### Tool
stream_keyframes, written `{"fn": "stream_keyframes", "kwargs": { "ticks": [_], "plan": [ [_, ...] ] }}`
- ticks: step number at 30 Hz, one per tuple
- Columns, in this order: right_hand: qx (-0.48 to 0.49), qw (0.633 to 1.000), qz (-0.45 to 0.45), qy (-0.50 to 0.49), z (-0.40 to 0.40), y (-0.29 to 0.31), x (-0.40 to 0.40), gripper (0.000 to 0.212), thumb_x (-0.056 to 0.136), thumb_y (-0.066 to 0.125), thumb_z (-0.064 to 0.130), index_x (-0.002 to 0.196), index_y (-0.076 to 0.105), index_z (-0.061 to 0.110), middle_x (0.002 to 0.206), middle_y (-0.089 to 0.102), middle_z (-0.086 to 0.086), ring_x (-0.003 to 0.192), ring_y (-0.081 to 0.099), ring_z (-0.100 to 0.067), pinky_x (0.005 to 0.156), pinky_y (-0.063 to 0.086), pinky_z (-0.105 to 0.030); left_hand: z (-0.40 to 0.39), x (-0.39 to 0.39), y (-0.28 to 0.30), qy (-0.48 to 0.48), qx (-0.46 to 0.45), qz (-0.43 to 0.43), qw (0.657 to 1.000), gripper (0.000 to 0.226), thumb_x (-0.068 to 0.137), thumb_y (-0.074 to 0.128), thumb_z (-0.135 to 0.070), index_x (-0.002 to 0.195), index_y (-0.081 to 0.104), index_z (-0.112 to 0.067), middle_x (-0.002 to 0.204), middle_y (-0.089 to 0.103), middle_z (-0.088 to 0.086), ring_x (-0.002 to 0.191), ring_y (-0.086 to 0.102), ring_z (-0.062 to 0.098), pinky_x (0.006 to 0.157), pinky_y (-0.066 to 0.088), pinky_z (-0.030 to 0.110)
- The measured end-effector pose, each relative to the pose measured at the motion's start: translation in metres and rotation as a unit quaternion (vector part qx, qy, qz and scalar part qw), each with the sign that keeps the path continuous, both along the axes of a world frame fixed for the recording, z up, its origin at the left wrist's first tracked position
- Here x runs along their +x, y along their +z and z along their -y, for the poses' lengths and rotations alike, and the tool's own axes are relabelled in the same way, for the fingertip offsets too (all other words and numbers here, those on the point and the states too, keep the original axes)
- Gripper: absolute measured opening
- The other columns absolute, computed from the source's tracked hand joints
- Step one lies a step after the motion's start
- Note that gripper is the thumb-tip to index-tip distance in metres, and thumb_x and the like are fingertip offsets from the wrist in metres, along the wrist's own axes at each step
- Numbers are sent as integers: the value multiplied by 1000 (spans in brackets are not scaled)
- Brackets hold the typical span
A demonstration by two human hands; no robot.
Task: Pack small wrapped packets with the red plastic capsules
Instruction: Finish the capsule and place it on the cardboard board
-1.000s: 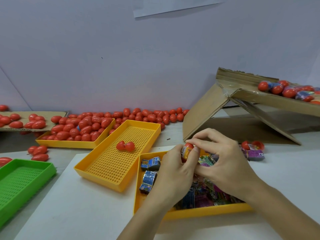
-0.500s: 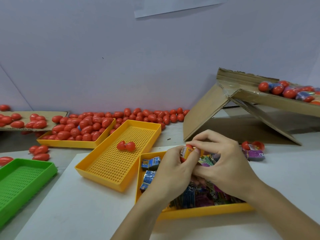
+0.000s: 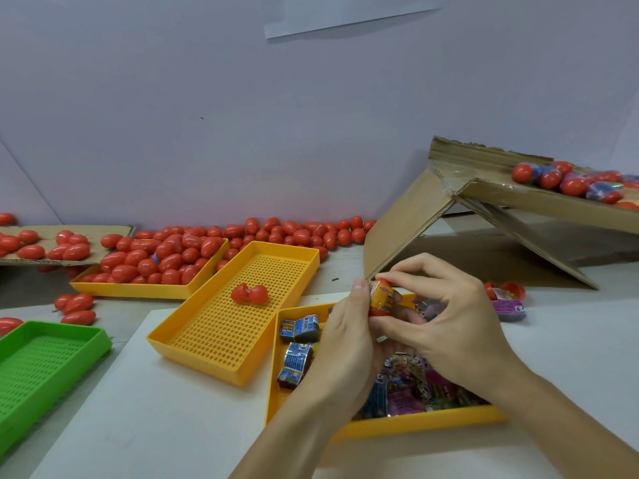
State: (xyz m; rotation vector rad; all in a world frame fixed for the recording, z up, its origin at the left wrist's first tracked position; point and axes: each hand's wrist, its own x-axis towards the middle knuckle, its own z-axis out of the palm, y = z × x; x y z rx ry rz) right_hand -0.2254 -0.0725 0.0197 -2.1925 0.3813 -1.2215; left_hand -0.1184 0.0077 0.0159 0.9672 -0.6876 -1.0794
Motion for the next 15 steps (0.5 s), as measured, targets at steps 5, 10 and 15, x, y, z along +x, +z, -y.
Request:
{"fn": "stream_keyframes", "kwargs": {
  "ticks": [5,10,15],
  "plan": [
    [39,999,23,20,-2,-2,1,52,68,78,41,110,76,11,101,66,5,99,66,-16,78,59,-32,2,-3,-2,11,-6,-6,1000,48,107,30,-38,106,58,1,78,67,16,79,69,23,65,55,31],
    [60,998,24,18,-2,-2,2,51,67,79,38,109,76,9,100,66,3,97,67,-14,75,59,-24,1,-4,-1,25,17,8,999,49,107,32,-38,115,58,3,90,72,23,88,72,32,71,57,38],
    [68,998,6,16,-2,1,1,51,64,81,43,108,77,17,99,66,12,97,66,-13,69,53,-18,0,3,4,36,40,18,998,50,106,36,-39,115,61,3,86,74,17,78,73,26,61,58,36]
  ]
}}
